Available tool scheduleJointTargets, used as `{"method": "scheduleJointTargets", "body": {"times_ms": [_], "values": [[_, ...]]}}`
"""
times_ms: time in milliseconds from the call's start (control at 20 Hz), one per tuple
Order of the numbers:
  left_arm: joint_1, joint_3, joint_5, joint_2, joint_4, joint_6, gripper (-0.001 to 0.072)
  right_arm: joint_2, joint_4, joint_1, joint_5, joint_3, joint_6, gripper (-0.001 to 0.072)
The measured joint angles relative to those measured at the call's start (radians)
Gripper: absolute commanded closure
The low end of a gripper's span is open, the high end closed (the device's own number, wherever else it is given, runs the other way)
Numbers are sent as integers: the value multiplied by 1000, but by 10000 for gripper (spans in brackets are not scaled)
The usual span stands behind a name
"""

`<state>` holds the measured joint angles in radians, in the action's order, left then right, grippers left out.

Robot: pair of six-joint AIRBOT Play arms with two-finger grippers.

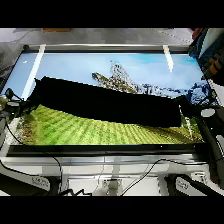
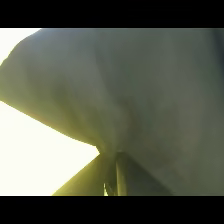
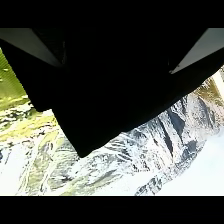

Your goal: Fold the clothes and pants, and hang the long-sleeved shirts on hangers.

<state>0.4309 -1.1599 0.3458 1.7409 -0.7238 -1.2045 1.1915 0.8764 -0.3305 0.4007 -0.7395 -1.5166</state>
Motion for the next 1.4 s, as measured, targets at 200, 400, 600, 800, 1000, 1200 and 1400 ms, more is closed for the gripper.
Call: {"method": "scheduleJointTargets", "body": {"times_ms": [200, 400, 600, 800, 1000, 1200, 1400], "values": [[-29, -91, 3, -2, -91, 4, 697, 0, 1, 0, 21, -14, 56, 430], [-50, -196, 148, -62, -261, 8, 696, 0, 1, 25, 125, -116, 142, 691], [-68, -236, 313, -184, -360, 84, 696, 8, -1, 150, 184, -268, 175, 693], [-76, -246, 435, -315, -392, 128, 695, 74, -1, 343, 198, -418, 175, 693], [-85, -248, 522, -423, -401, 142, 695, 234, -6, 545, 220, -575, 124, 693], [-117, -249, 637, -512, -400, 149, 695, 446, -13, 746, 247, -786, 82, 694], [-157, -249, 774, -574, -397, 147, 695, 649, -18, 897, 281, -1006, 8, 695]]}}
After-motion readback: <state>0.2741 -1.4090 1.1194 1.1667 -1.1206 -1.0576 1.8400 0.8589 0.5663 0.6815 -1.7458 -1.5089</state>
